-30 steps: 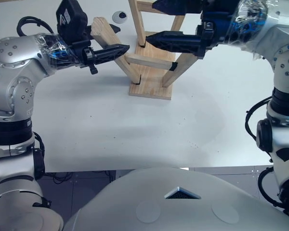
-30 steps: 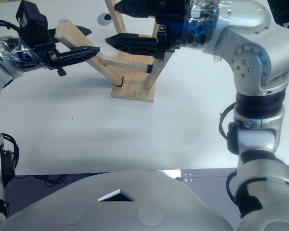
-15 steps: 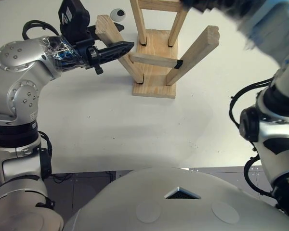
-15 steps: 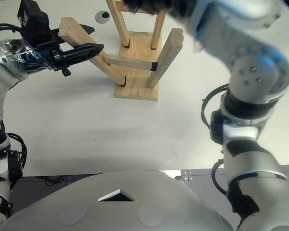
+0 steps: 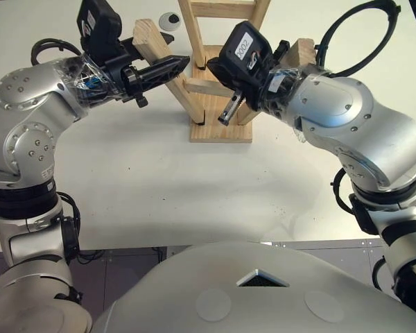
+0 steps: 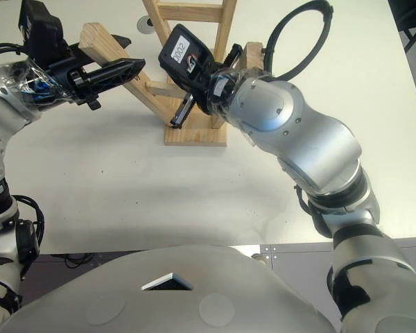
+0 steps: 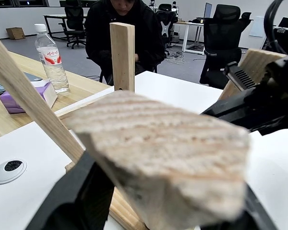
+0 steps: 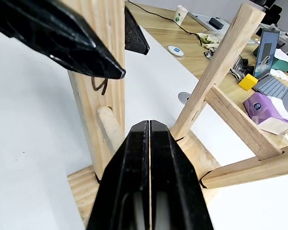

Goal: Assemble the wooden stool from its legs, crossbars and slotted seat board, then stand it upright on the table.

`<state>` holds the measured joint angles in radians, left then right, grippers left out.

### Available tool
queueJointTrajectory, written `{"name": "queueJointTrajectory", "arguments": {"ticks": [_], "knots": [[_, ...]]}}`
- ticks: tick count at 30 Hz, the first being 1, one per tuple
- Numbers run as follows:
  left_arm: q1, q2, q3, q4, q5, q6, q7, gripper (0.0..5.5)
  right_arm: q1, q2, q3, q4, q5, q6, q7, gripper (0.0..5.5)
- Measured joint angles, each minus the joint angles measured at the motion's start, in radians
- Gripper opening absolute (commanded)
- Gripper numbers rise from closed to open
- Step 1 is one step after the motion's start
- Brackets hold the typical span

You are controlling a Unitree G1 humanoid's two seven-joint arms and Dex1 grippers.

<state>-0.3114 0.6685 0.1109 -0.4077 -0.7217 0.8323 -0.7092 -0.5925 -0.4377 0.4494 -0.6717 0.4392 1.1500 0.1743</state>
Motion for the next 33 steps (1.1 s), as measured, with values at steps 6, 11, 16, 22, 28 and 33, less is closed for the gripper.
{"name": "queueJointTrajectory", "arguments": {"ticks": [6, 11, 16, 22, 28, 33], "knots": [[0.001, -0.001, 0.000, -0.013, -0.008, 0.019, 0.005, 2.10, 0.038, 0.028, 0.043, 0.006, -0.045, 0.000, 0.008, 0.00], [0.016, -0.003, -0.010, -0.050, -0.005, 0.026, 0.012, 2.10, 0.048, 0.037, 0.079, 0.042, -0.086, -0.017, 0.027, 0.00], [0.025, -0.002, -0.053, -0.093, 0.024, 0.014, 0.023, 2.10, 0.054, 0.036, 0.096, 0.042, -0.120, -0.025, 0.045, 0.00], [0.005, -0.009, -0.127, -0.114, 0.061, -0.022, 0.029, 2.10, 0.081, 0.118, 0.029, 0.093, -0.152, -0.046, 0.000, 0.00], [0.014, -0.015, -0.135, -0.116, 0.061, -0.057, 0.030, 2.10, -0.062, 0.466, -0.460, 0.154, -0.016, -0.043, -0.195, 0.00], [0.024, -0.011, -0.135, -0.113, 0.062, -0.075, 0.027, 2.46, -0.322, 0.546, -0.927, 0.294, 0.304, -0.040, -0.385, 0.00]]}}
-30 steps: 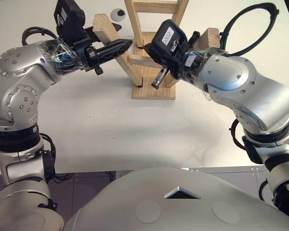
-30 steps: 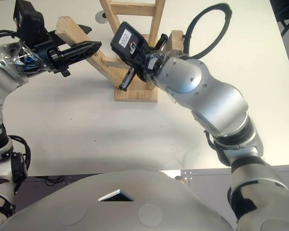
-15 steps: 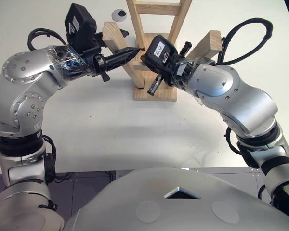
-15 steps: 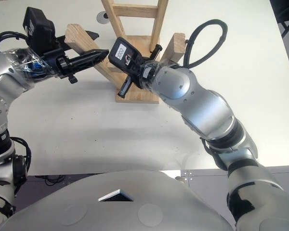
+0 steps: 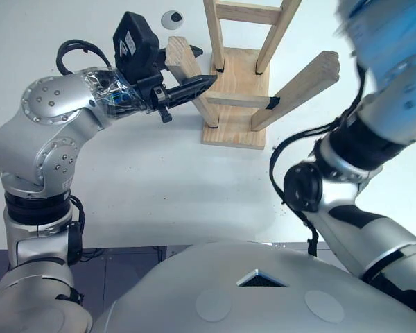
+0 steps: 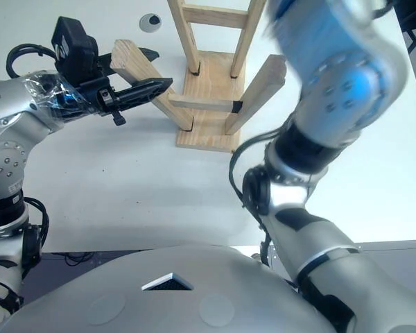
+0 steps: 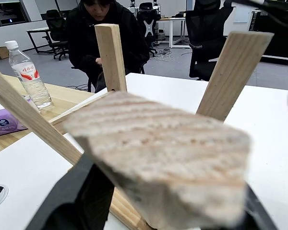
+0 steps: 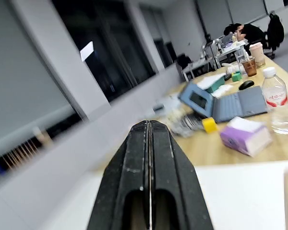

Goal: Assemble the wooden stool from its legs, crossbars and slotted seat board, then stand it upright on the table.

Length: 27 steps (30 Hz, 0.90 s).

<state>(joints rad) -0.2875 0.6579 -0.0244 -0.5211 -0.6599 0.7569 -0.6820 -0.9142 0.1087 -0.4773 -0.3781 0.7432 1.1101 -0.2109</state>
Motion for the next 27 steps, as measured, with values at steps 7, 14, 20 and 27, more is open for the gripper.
{"name": "queueJointTrajectory", "arguments": {"ticks": [7, 14, 20, 27], "knots": [[0.026, -0.011, 0.006, 0.027, -0.014, 0.005, -0.022, 3.05, -0.014, -0.305, -0.067, 0.139, 0.232, 0.082, 0.266, 0.00], [0.036, 0.012, 0.108, 0.011, -0.070, 0.006, -0.045, 3.05, 0.302, -0.523, 0.258, 0.091, 0.028, -0.046, 0.539, 0.00], [0.027, -0.045, 0.399, 0.020, -0.390, 0.045, 0.095, 3.05, 0.387, -0.392, 0.250, 0.049, -0.128, -0.217, 0.313, 0.00], [0.200, -0.165, 0.532, 0.058, -0.533, 0.054, 0.506, 2.05, 0.683, -0.356, 0.178, -0.211, -0.322, -0.380, 0.118, 0.00]]}}
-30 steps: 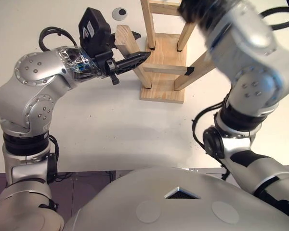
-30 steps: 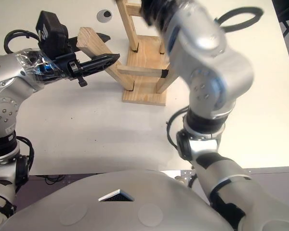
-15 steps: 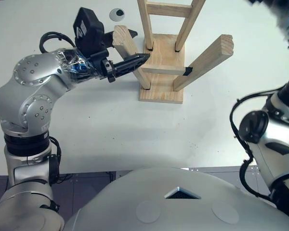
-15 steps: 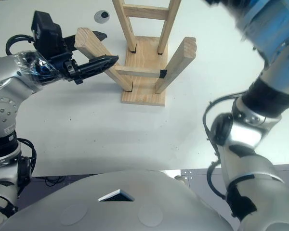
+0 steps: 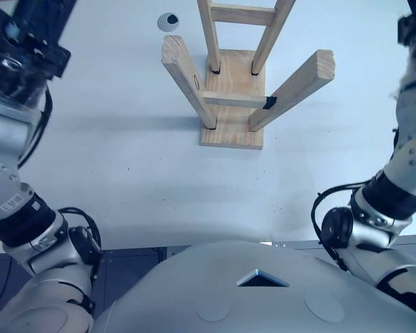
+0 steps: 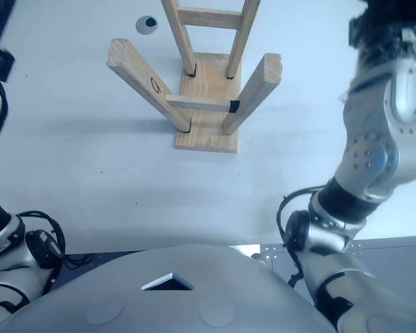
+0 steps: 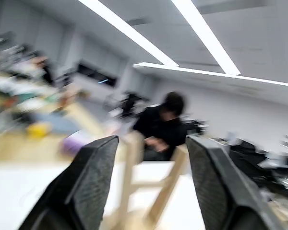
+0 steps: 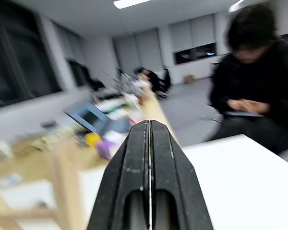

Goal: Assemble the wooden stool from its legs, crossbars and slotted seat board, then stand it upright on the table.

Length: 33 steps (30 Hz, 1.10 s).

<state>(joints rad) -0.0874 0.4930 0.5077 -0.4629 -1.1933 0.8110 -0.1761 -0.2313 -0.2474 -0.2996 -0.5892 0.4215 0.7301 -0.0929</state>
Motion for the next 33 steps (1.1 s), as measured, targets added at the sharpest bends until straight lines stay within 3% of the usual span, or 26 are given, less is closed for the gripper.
{"name": "queueJointTrajectory", "arguments": {"ticks": [3, 7, 12, 14, 18, 22, 26, 29, 32, 33], "knots": [[0.054, -0.039, -0.101, -0.057, 0.041, 0.036, 0.114, 1.50, 0.088, -0.098, 0.166, -0.064, -0.078, 0.091, 0.041, 0.00], [-0.003, -0.130, -0.278, -0.168, 0.024, 0.092, 0.321, 0.81, 0.048, -0.188, 0.424, -0.135, -0.169, 0.207, 0.090, 0.00], [-0.104, -0.096, -0.345, -0.190, 0.026, 0.199, 0.543, 0.06, -0.062, -0.241, 0.529, -0.137, -0.240, 0.333, 0.124, 0.00], [-0.130, -0.063, -0.386, -0.192, 0.033, 0.270, 0.605, 0.06, -0.080, -0.243, 0.565, -0.137, -0.256, 0.370, 0.155, 0.00], [-0.153, -0.018, -0.428, -0.179, 0.084, 0.317, 0.606, 0.06, -0.097, -0.284, 0.647, -0.143, -0.258, 0.389, 0.257, 0.00], [-0.266, 0.034, -0.511, -0.032, 0.235, 0.283, 0.452, 0.06, -0.152, -0.315, 0.791, -0.104, -0.219, 0.369, 0.433, 0.00], [-0.358, 0.037, -0.559, 0.148, 0.403, 0.174, 0.320, 0.06, -0.246, -0.301, 0.807, -0.028, -0.234, 0.332, 0.474, 0.00], [-0.376, 0.017, -0.561, 0.273, 0.509, 0.092, 0.256, 0.06, -0.247, -0.228, 0.746, -0.029, -0.175, 0.363, 0.497, 0.00], [-0.363, 0.021, -0.525, 0.304, 0.550, 0.036, 0.186, 0.06, -0.278, -0.183, 0.537, -0.053, -0.015, 0.495, 0.568, 0.00], [-0.345, 0.033, -0.491, 0.298, 0.547, 0.026, 0.149, 0.06, -0.339, -0.158, 0.400, -0.044, 0.055, 0.563, 0.596, 0.00]]}}
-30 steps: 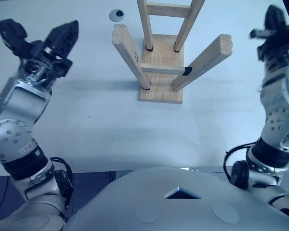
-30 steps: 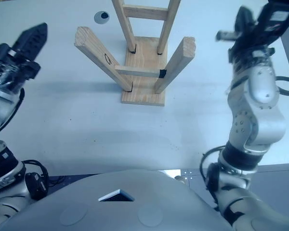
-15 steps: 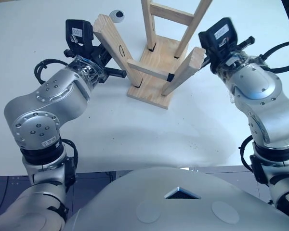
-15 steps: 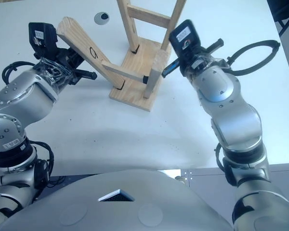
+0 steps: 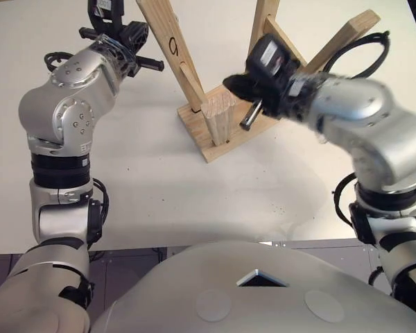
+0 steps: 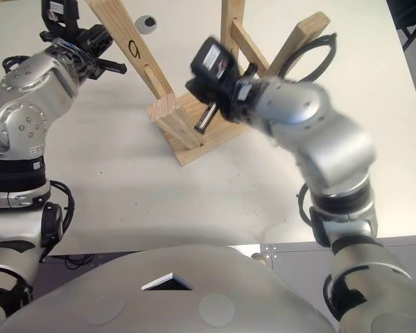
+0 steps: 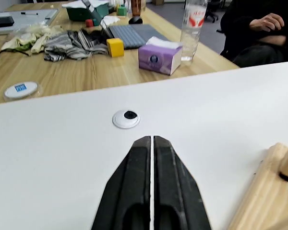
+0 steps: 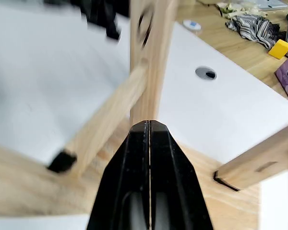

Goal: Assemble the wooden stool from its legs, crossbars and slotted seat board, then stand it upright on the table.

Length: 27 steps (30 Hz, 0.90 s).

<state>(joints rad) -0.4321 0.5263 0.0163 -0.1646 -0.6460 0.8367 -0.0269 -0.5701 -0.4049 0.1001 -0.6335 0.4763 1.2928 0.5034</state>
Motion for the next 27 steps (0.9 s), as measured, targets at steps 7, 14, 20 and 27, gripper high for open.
{"name": "queueJointTrajectory", "arguments": {"ticks": [7, 14, 20, 27], "knots": [[0.280, 0.206, 0.135, -0.150, -0.041, 0.018, -0.320, 0.06, -0.372, -0.310, -0.503, 0.438, 0.057, -0.165, 0.106, 0.00], [0.485, 0.262, 0.099, -0.358, -0.104, 0.076, -0.515, 0.06, -0.035, -0.404, -0.262, 0.779, -0.265, -0.829, 0.262, 0.00], [0.462, 0.218, -0.054, -0.378, -0.043, 0.086, -0.514, 0.06, 0.216, -0.300, -0.022, 0.943, -0.400, -1.265, 0.377, 0.00], [0.426, 0.146, -0.257, -0.247, 0.140, 0.095, -0.465, 0.06, 0.237, -0.234, 0.052, 0.810, -0.399, -1.302, 0.416, 0.00]]}}
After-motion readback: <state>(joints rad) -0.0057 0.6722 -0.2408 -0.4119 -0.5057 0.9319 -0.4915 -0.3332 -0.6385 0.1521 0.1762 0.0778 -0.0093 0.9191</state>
